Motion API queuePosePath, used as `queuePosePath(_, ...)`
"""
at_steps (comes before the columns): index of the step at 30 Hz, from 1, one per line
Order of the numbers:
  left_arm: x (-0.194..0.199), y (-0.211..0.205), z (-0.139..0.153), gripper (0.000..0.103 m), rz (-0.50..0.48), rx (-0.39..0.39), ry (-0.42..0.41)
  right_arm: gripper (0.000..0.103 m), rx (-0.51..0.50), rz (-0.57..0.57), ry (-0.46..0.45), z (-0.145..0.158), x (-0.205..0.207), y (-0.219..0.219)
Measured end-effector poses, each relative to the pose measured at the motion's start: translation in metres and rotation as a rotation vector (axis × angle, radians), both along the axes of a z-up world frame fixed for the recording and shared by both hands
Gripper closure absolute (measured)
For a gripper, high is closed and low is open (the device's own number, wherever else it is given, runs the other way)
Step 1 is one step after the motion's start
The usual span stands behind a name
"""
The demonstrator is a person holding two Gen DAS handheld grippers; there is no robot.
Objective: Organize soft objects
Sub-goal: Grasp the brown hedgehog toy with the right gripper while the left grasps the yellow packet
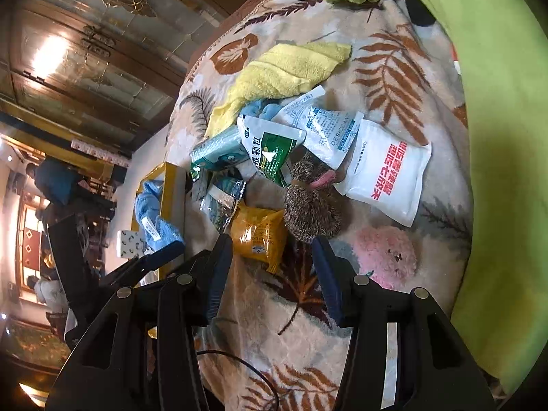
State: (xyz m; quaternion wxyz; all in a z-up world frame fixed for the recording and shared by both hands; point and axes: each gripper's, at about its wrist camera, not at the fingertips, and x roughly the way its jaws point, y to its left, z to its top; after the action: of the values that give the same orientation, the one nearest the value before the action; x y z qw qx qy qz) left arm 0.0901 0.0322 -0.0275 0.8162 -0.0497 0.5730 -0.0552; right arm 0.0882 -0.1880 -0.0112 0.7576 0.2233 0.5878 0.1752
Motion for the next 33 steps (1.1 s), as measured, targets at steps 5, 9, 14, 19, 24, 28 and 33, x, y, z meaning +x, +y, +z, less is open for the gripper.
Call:
queuePosePath(5, 0.003, -0.005, -0.010, 0.031, 0.069, -0.047, 0.043, 0.054, -0.013, 0.003, 0.003, 0.000, 0.011, 0.003)
queuePosePath(9, 0.005, 0.002, -0.010, 0.031, 0.208, -0.107, 0.056, 0.054, -0.012, 0.006, 0.007, -0.001, 0.018, 0.005)
queuePosePath(14, 0.006, 0.007, -0.015, 0.031, 0.338, -0.167, 0.102, 0.049, 0.005, 0.003, 0.026, -0.007, 0.022, 0.001)
queuePosePath(19, 0.007, 0.003, -0.026, 0.031, 0.456, -0.245, 0.168, 0.048, -0.015, -0.021, 0.021, -0.015, 0.028, 0.000)
queuePosePath(24, 0.008, 0.005, -0.030, 0.031, 0.606, -0.267, 0.161, 0.048, -0.025, -0.045, 0.045, -0.030, 0.036, -0.004)
queuePosePath(28, 0.014, 0.003, -0.036, 0.030, 0.679, -0.289, 0.167, 0.048, -0.026, -0.061, 0.066, -0.043, 0.040, -0.006)
queuePosePath(33, 0.021, -0.008, -0.039, 0.024, 0.731, -0.259, 0.160, 0.048, -0.013, -0.067, 0.073, -0.053, 0.043, -0.004)
